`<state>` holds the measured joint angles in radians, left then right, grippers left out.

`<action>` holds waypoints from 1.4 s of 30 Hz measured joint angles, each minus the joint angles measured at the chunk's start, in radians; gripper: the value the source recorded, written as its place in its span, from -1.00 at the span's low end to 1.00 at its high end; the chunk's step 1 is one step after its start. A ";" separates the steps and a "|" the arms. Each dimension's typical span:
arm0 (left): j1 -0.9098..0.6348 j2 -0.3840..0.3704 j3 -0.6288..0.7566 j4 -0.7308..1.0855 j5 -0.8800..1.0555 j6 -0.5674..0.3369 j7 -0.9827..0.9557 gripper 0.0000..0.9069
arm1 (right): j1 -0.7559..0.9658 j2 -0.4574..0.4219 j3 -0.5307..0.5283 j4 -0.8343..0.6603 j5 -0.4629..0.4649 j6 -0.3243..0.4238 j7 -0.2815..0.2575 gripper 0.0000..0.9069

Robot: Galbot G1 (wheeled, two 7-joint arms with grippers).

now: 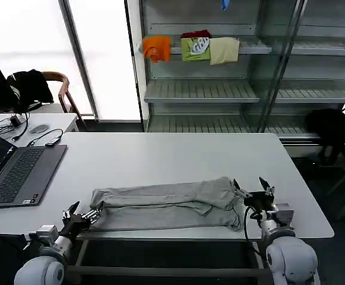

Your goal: Fold and organize the clothes.

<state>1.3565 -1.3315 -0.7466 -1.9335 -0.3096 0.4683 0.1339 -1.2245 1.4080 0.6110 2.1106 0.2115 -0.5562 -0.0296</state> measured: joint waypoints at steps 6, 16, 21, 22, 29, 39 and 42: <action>-0.001 -0.010 0.008 0.001 0.001 -0.004 -0.031 0.11 | 0.007 0.006 0.013 0.010 0.060 -0.002 0.014 1.00; -0.004 -0.024 0.027 -0.003 0.011 0.013 -0.040 -0.98 | 0.004 0.002 0.030 0.020 0.106 -0.008 0.037 1.00; -0.006 -0.028 0.034 -0.008 0.020 0.031 -0.039 -0.98 | 0.001 0.000 0.032 0.025 0.118 -0.008 0.045 1.00; -0.007 -0.029 0.036 -0.008 0.022 0.036 -0.040 -0.98 | 0.000 0.000 0.032 0.025 0.119 -0.008 0.046 1.00; -0.011 -0.035 0.043 -0.008 0.040 0.060 -0.040 -1.00 | -0.001 -0.002 0.035 0.032 0.129 -0.008 0.054 1.00; -0.021 -0.034 0.049 0.000 0.076 0.049 -0.017 -1.00 | -0.002 -0.001 0.038 0.037 0.136 -0.008 0.066 1.00; -0.025 -0.030 0.042 0.002 0.086 0.034 -0.007 -1.00 | -0.004 -0.005 0.043 0.037 0.139 -0.008 0.069 1.00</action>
<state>1.3319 -1.3618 -0.7048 -1.9319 -0.2234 0.5022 0.1265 -1.2280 1.4032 0.6539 2.1480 0.3507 -0.5642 0.0392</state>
